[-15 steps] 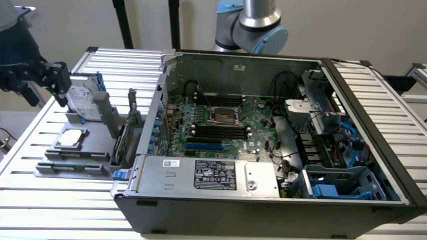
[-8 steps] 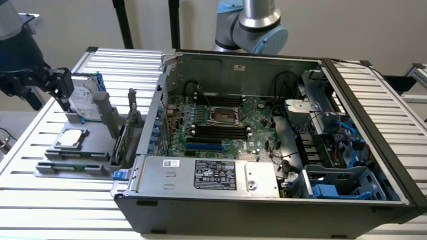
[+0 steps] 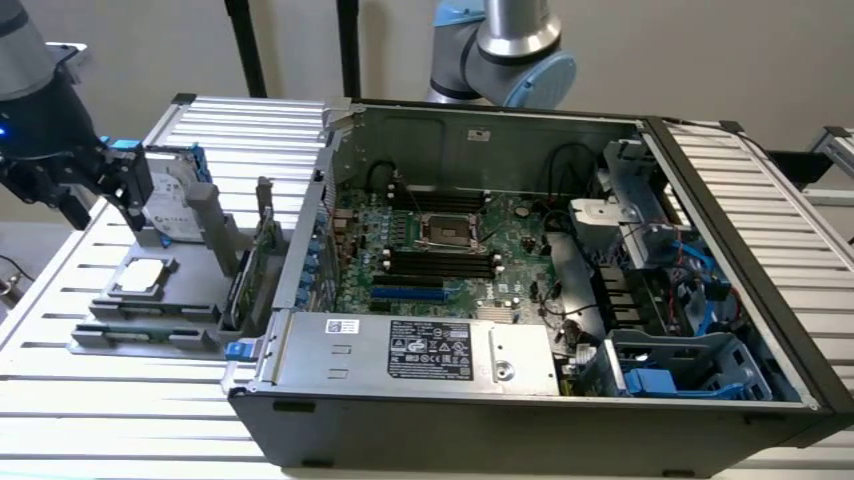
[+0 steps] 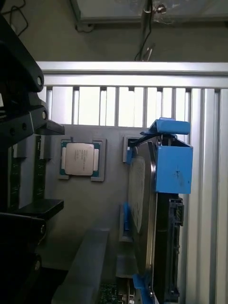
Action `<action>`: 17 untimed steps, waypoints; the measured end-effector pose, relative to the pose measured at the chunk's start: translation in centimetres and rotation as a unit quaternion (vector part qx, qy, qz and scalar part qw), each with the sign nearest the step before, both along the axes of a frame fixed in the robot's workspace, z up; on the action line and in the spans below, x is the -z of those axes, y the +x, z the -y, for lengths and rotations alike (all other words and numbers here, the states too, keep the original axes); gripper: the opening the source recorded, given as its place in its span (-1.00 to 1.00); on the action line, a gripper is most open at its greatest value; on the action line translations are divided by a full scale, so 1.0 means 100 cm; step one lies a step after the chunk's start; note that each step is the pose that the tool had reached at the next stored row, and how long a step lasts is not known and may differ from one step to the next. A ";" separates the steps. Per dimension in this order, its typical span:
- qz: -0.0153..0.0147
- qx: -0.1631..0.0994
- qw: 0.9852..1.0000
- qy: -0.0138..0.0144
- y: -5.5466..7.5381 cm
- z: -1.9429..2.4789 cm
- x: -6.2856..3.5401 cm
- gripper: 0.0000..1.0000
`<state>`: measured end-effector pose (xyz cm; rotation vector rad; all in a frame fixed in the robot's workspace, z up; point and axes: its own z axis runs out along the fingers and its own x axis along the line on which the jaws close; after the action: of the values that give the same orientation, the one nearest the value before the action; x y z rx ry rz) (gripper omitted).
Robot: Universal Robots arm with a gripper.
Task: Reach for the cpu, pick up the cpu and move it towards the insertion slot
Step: 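Pick up the cpu and move it towards the insertion slot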
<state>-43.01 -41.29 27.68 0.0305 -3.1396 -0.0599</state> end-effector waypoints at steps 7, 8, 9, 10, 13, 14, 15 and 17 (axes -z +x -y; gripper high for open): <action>0.000 0.000 1.000 0.000 0.000 0.0001 0.0127 0.31; 0.000 0.000 1.000 0.000 0.000 0.0002 0.0145 0.31; 0.000 0.000 1.000 0.000 0.000 0.0002 0.0163 0.31; 0.000 0.000 1.000 0.000 0.000 0.0002 0.0181 0.31; 0.000 0.000 1.000 0.000 0.000 0.0005 0.0236 0.31; 0.000 0.000 1.000 0.000 0.000 0.0005 0.0255 0.31; 0.000 0.000 1.000 0.000 0.000 0.0006 0.0273 0.31; 0.000 0.000 1.000 0.000 0.000 0.0007 0.0309 0.31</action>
<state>-43.01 -41.37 24.59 0.0305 -3.1396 -0.0600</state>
